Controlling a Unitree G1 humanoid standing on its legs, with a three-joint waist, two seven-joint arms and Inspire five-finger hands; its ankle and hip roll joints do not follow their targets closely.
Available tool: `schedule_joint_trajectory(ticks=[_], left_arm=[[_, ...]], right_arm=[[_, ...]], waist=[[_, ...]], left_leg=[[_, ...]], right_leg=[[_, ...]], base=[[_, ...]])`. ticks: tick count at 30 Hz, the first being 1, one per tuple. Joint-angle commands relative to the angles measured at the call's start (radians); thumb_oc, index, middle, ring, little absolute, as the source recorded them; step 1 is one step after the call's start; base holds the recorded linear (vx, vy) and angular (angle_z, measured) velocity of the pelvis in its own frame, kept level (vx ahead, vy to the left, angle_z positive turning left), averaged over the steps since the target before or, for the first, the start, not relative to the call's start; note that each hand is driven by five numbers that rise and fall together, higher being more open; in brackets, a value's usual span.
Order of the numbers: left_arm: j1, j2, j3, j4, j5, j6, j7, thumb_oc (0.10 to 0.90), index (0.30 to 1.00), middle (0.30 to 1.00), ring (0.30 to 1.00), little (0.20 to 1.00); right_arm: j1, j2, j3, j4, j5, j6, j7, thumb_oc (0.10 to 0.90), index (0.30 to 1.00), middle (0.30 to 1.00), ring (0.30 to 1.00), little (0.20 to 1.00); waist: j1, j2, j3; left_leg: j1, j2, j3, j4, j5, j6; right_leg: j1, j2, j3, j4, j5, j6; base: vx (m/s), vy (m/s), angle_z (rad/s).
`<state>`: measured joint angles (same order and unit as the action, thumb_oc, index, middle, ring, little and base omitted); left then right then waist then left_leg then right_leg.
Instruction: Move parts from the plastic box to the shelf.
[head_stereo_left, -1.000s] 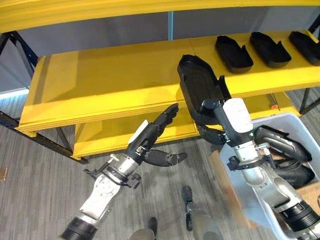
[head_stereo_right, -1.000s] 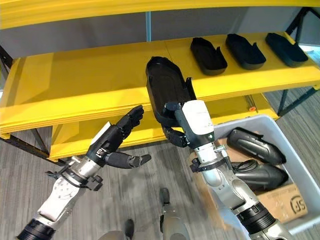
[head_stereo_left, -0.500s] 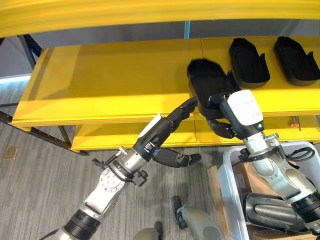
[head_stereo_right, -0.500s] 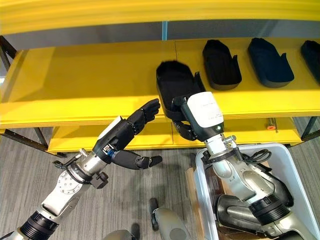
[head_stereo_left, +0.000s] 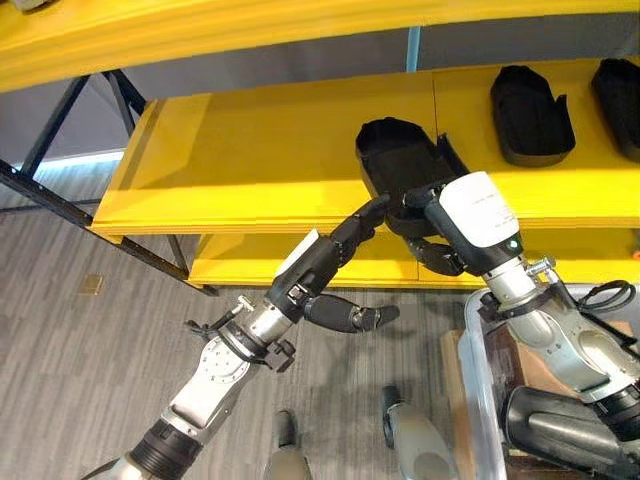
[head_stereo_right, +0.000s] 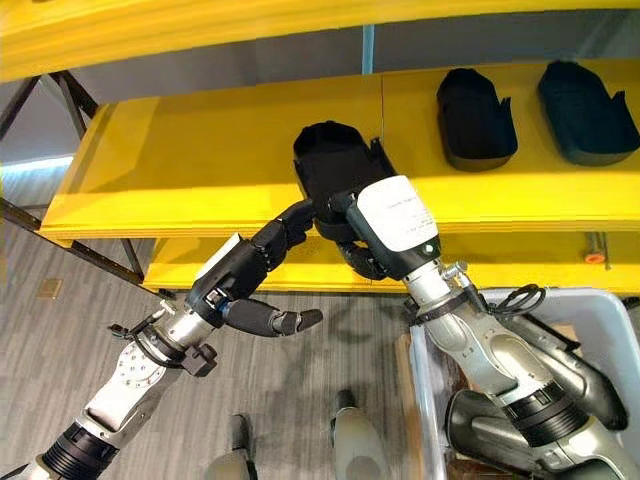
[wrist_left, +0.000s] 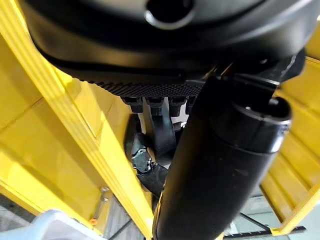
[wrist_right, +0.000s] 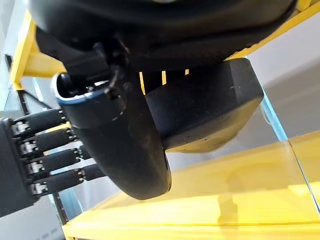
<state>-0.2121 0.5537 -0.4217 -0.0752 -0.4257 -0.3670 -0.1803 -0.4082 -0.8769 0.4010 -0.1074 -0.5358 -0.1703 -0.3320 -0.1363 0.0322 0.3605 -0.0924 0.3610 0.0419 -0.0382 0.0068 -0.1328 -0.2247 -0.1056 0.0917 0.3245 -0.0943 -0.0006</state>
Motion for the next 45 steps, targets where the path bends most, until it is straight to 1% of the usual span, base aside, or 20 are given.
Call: schedule_joint_trajectory(ticks=[1,3,6,9,15,19,21,27,28,30,31,34,35,36,37,38,39,40,41,45], left_arm=[[0.033,-0.040,0.047,-0.132,-0.021,-0.139,0.037,0.900,1.000,1.000,1.000,1.000],[0.024,-0.039,0.051,-0.120,-0.033,-0.127,0.021,0.900,1.000,1.000,1.000,1.000],[0.008,-0.023,0.047,-0.114,-0.057,-0.111,-0.004,0.900,1.000,1.000,1.000,1.000],[-0.009,-0.004,0.041,-0.120,-0.048,-0.104,-0.025,0.900,1.000,1.000,1.000,1.000],[-0.024,-0.007,0.044,-0.132,-0.045,-0.072,-0.015,0.900,1.000,1.000,1.000,1.000],[-0.024,-0.006,0.042,-0.134,-0.029,-0.070,-0.017,0.900,1.000,1.000,1.000,1.000],[-0.027,-0.010,0.034,-0.142,-0.027,-0.054,-0.027,0.900,1.000,1.000,1.000,1.000],[-0.021,0.004,0.022,-0.154,-0.043,-0.050,-0.065,0.900,1.000,1.000,1.000,1.000],[-0.012,0.006,0.026,-0.154,-0.079,-0.041,-0.088,0.900,1.000,1.000,1.000,1.000],[-0.006,0.005,0.031,-0.157,-0.089,-0.033,-0.107,0.900,1.000,1.000,1.000,1.000],[0.004,0.006,0.031,-0.164,-0.081,-0.033,-0.113,0.900,1.000,1.000,1.000,1.000],[0.023,0.006,0.039,-0.180,-0.075,-0.026,-0.103,0.900,1.000,1.000,1.000,1.000],[0.022,0.012,0.034,-0.181,-0.070,-0.027,-0.082,0.900,1.000,1.000,1.000,1.000],[0.021,0.013,0.035,-0.180,-0.070,-0.028,-0.078,0.900,1.000,1.000,1.000,1.000],[0.011,0.015,0.033,-0.175,-0.072,-0.033,-0.060,0.900,1.000,1.000,1.000,1.000],[0.007,0.013,0.033,-0.172,-0.072,-0.036,-0.058,0.900,1.000,1.000,1.000,1.000],[0.003,0.003,0.024,-0.164,-0.060,-0.046,-0.058,0.900,1.000,1.000,1.000,1.000],[0.002,0.001,0.019,-0.164,-0.058,-0.046,-0.064,0.900,1.000,1.000,1.000,1.000],[0.002,0.002,0.009,-0.158,-0.056,-0.044,-0.063,0.900,1.000,1.000,1.000,1.000],[-0.022,-0.004,-0.003,-0.148,-0.087,-0.045,-0.056,0.900,1.000,1.000,1.000,1.000]], right_arm=[[-0.113,-0.002,-0.039,-0.130,0.028,-0.070,-0.063,0.400,0.300,0.300,0.300,0.300],[-0.114,0.013,-0.027,-0.104,0.030,-0.061,-0.081,0.400,0.300,0.300,0.300,0.300],[-0.087,0.033,-0.036,-0.083,0.024,-0.044,-0.113,0.400,0.300,0.300,0.300,0.300],[-0.046,0.089,-0.053,-0.070,-0.014,-0.018,-0.144,0.400,0.300,0.300,0.300,0.300],[-0.027,0.116,-0.070,-0.066,-0.037,0.017,-0.159,0.400,0.300,0.300,0.300,0.300],[-0.034,0.121,-0.075,-0.053,-0.042,0.019,-0.168,0.400,0.300,0.300,0.300,0.300],[-0.062,0.126,-0.088,-0.040,-0.040,0.043,-0.173,0.400,0.300,0.300,0.300,0.300],[-0.119,0.136,-0.098,0.008,-0.055,0.075,-0.176,0.400,0.300,0.300,0.300,0.300],[-0.121,0.138,-0.104,0.018,-0.065,0.093,-0.176,0.400,0.300,0.300,0.300,0.300],[-0.122,0.142,-0.104,0.028,-0.067,0.103,-0.187,0.400,0.300,0.300,0.300,0.300],[-0.133,0.158,-0.101,0.044,-0.063,0.109,-0.188,0.400,0.300,0.300,0.300,0.300],[-0.167,0.172,-0.091,0.074,-0.045,0.100,-0.182,0.400,0.300,0.300,0.300,0.300],[-0.196,0.177,-0.072,0.084,-0.028,0.110,-0.184,0.400,0.300,0.300,0.300,0.300],[-0.201,0.178,-0.068,0.087,-0.027,0.110,-0.186,0.400,0.300,0.300,0.300,0.300],[-0.223,0.180,-0.053,0.090,-0.026,0.114,-0.191,0.400,0.300,0.300,0.300,0.300],[-0.230,0.183,-0.048,0.091,-0.028,0.119,-0.191,0.400,0.300,0.300,0.300,0.300],[-0.247,0.190,-0.041,0.095,-0.031,0.133,-0.193,0.400,0.300,0.300,0.300,0.300],[-0.250,0.189,-0.040,0.103,-0.028,0.137,-0.196,0.400,0.300,0.300,0.300,0.300],[-0.238,0.174,-0.049,0.102,-0.013,0.133,-0.194,0.400,0.300,0.300,0.300,0.300],[-0.249,0.169,-0.059,0.119,-0.034,0.099,-0.183,0.400,0.300,0.300,0.300,0.300]], waist=[[0.012,0.006,-0.106],[0.016,0.031,-0.111],[0.016,0.041,-0.121],[0.026,0.020,-0.140],[0.044,-0.007,-0.147],[0.054,-0.016,-0.146],[0.077,-0.031,-0.141],[0.119,-0.046,-0.132],[0.132,-0.048,-0.132],[0.141,-0.046,-0.128],[0.150,-0.039,-0.114],[0.150,-0.037,-0.099],[0.136,-0.044,-0.093],[0.135,-0.043,-0.093],[0.119,-0.052,-0.090],[0.114,-0.054,-0.088],[0.101,-0.055,-0.085],[0.091,-0.058,-0.092],[0.083,-0.062,-0.108],[0.082,-0.052,-0.110]], left_leg=[[0.020,-0.046,0.033,-0.006,0.147,-0.003],[0.047,-0.079,0.032,0.002,0.091,-0.004],[0.073,-0.119,0.047,0.019,0.040,0.005],[0.096,-0.185,0.073,0.044,-0.034,0.044],[0.093,-0.231,0.074,0.084,-0.086,0.085],[0.092,-0.235,0.079,0.099,-0.098,0.090],[0.083,-0.237,0.081,0.129,-0.114,0.094],[0.064,-0.256,0.088,0.187,-0.141,0.114],[0.062,-0.269,0.092,0.196,-0.146,0.130],[0.064,-0.274,0.096,0.196,-0.144,0.141],[0.081,-0.274,0.106,0.186,-0.142,0.154],[0.113,-0.271,0.129,0.153,-0.135,0.160],[0.134,-0.276,0.127,0.121,-0.134,0.152],[0.137,-0.274,0.128,0.115,-0.133,0.152],[0.155,-0.284,0.125,0.087,-0.143,0.149],[0.161,-0.286,0.120,0.078,-0.145,0.149],[0.186,-0.288,0.094,0.051,-0.155,0.155],[0.193,-0.294,0.082,0.040,-0.163,0.160],[0.191,-0.298,0.067,0.038,-0.161,0.156],[0.188,-0.288,0.074,0.024,-0.144,0.137]], right_leg=[[0.190,-0.070,-0.102,-0.193,-0.024,0.043],[0.187,-0.079,-0.096,-0.169,-0.032,0.061],[0.192,-0.096,-0.096,-0.173,-0.016,0.093],[0.195,-0.140,-0.106,-0.215,0.040,0.144],[0.203,-0.165,-0.106,-0.242,0.070,0.167],[0.208,-0.172,-0.111,-0.248,0.076,0.170],[0.216,-0.180,-0.125,-0.249,0.078,0.174],[0.248,-0.204,-0.161,-0.225,0.077,0.167],[0.261,-0.208,-0.187,-0.193,0.064,0.155],[0.257,-0.211,-0.211,-0.155,0.057,0.141],[0.221,-0.223,-0.252,-0.039,0.082,0.128],[0.174,-0.201,-0.260,0.006,0.065,0.124],[0.137,-0.158,-0.232,-0.077,0.086,0.133],[0.137,-0.153,-0.230,-0.089,0.091,0.134],[0.094,-0.128,-0.199,-0.182,0.141,0.154],[0.076,-0.122,-0.184,-0.216,0.170,0.161],[0.032,-0.097,-0.115,-0.274,0.219,0.180],[0.050,-0.075,-0.073,-0.304,0.212,0.188],[0.067,-0.059,-0.058,-0.327,0.220,0.182],[0.069,-0.056,-0.094,-0.310,0.199,0.164]], base=[[0.25,0.308,-0.05],[0.31,0.328,-0.37],[0.24,0.195,-0.32],[0.19,0.128,-0.38],[0.15,0.068,-0.03],[0.09,0.020,0.03],[0.13,0.029,-0.23],[0.12,0.093,-0.21],[0.13,0.164,-0.21],[0.10,0.153,-0.08],[0.09,0.140,0.00],[0.09,0.025,-0.34],[0.10,-0.107,-0.63],[0.08,-0.193,-0.58],[0.05,-0.125,-0.52],[0.11,-0.260,-0.37],[0.13,-0.251,-0.23],[0.15,-0.348,-0.05],[0.09,-0.242,0.33],[0.01,-0.110,0.82]])
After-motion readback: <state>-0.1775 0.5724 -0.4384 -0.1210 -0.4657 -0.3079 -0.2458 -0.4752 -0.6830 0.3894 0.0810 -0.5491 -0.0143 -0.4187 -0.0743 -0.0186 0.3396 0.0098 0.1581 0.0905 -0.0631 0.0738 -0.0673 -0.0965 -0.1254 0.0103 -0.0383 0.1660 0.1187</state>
